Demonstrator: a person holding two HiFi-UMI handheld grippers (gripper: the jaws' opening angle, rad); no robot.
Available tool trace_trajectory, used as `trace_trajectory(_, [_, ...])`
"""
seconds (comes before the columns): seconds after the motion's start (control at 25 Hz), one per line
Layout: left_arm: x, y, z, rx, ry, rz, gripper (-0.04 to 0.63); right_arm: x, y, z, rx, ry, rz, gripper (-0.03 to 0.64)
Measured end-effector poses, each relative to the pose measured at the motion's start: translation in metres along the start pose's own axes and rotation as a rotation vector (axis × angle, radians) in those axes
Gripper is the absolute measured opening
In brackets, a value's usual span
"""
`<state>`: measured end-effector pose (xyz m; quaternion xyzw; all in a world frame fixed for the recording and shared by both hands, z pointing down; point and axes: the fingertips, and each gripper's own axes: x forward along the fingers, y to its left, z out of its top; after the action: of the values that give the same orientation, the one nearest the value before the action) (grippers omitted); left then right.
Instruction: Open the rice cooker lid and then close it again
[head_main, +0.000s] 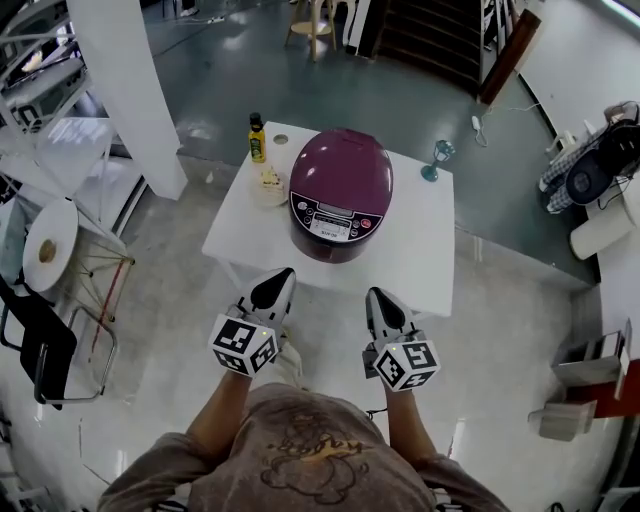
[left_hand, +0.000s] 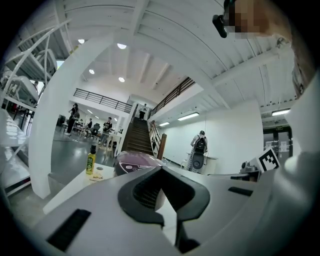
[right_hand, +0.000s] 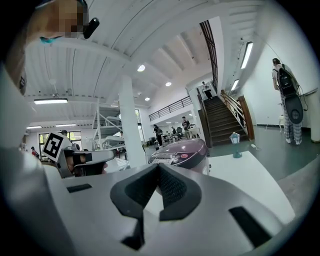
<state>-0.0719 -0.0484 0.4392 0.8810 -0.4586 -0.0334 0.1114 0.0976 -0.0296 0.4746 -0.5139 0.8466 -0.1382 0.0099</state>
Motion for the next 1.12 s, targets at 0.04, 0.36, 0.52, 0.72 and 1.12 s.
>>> trace_trajectory(0.04, [0.008, 0.005, 0.003, -0.003, -0.001, -0.004, 0.018, 0.008, -0.003, 0.004, 0.000, -0.001, -0.001, 0.002])
trace_trajectory(0.36, [0.071, 0.042, 0.022, -0.017, 0.000, -0.048, 0.018, 0.066, -0.027, 0.024, -0.002, 0.002, -0.029, 0.002])
trace_trajectory(0.52, [0.097, 0.056, 0.029, -0.022, 0.008, -0.071, 0.018, 0.086, -0.038, 0.033, -0.005, 0.000, -0.051, 0.002])
trace_trajectory(0.72, [0.123, 0.073, 0.033, -0.032, 0.019, -0.104, 0.018, 0.107, -0.051, 0.042, -0.010, -0.007, -0.086, 0.002])
trace_trajectory(1.12, [0.167, 0.089, 0.043, -0.024, 0.038, -0.204, 0.018, 0.133, -0.077, 0.059, -0.031, -0.045, -0.173, 0.002])
